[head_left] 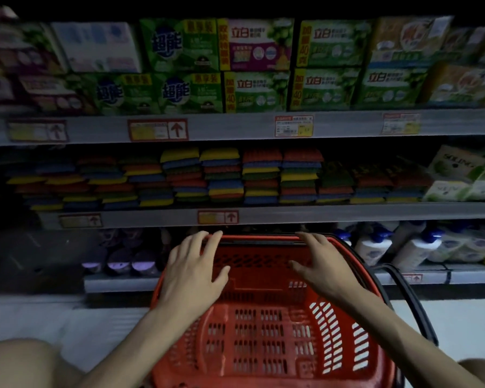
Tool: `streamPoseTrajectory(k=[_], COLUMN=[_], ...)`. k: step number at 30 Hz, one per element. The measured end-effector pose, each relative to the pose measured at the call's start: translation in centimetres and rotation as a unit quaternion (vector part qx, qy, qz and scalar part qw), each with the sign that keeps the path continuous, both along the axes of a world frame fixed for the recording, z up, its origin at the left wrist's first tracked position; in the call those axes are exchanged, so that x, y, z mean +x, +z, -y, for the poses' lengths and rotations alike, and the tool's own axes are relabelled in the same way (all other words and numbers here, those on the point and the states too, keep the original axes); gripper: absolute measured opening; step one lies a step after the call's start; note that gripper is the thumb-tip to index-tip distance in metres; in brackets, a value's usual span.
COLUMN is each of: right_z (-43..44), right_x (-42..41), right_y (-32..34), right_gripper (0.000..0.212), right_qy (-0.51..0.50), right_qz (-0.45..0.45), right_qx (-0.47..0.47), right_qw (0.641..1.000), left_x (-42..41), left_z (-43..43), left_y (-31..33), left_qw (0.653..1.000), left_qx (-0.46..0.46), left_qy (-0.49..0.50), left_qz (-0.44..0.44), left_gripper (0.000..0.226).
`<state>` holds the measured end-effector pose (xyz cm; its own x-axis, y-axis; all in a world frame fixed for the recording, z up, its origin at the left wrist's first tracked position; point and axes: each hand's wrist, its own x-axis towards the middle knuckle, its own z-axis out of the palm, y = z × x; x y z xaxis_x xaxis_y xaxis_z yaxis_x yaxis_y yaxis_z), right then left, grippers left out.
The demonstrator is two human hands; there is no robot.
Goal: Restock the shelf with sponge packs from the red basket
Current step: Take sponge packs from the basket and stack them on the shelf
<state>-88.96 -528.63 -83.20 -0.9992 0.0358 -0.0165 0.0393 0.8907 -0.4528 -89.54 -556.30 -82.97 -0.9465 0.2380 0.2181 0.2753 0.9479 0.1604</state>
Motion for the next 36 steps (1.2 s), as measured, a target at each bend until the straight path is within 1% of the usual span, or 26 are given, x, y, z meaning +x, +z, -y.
streamPoseTrajectory(k=[4, 6, 8, 11, 14, 17, 21, 24, 28, 36], right_z=[0.7, 1.2, 2.2, 4.8, 8.0, 10.7, 12.5, 13.2, 13.9, 14.6], right_x=[0.0, 0.1, -0.1, -0.9, -2.3, -4.1, -6.1, -7.1, -7.5, -7.8], right_y=[-1.5, -1.8, -1.5, -0.3, 0.9, 1.5, 1.8, 1.7, 1.3, 0.7], right_gripper=[0.085, 0.086, 0.083, 0.079, 0.079, 0.081, 0.082, 0.085, 0.083, 0.084], right_qy=[0.033, 0.049, 0.068, 0.121, 0.159, 0.171, 0.161, 0.143, 0.145, 0.126], right_qz=[0.066, 0.069, 0.048, 0.001, -0.046, -0.073, -0.113, -0.114, -0.096, -0.086], right_qx=[0.126, 0.153, 0.157, 0.135, 0.128, 0.156, 0.189, 0.201, 0.2, 0.177], right_qw=[0.989, 0.985, 0.984, 0.983, 0.978, 0.97, 0.962, 0.962, 0.964, 0.972], left_x=[0.0, 0.1, 0.2, 0.0, -1.0, -2.1, -3.5, -4.3, -4.9, -5.0], left_z=[1.5, 2.5, 3.5, 4.8, 5.6, 5.8, 5.2, 4.6, 4.4, 4.3], left_y=[-3.2, -4.5, -5.5, -5.8, -4.8, -3.2, -1.7, -0.9, -0.4, -0.6], left_qw=[0.996, 0.993, 0.99, 0.992, 0.995, 0.995, 0.996, 0.997, 0.997, 0.998], left_qx=[-0.092, -0.118, -0.133, -0.113, -0.101, -0.09, -0.077, -0.063, -0.042, -0.031], left_qy=[-0.004, 0.003, 0.014, 0.037, 0.026, 0.018, 0.006, 0.009, 0.013, 0.03], left_qz=[0.01, 0.027, 0.049, 0.052, 0.001, -0.032, -0.041, -0.05, -0.058, -0.04], left_gripper=[0.081, 0.085, 0.088, 0.083, 0.077, 0.075, 0.075, 0.075, 0.072, 0.069])
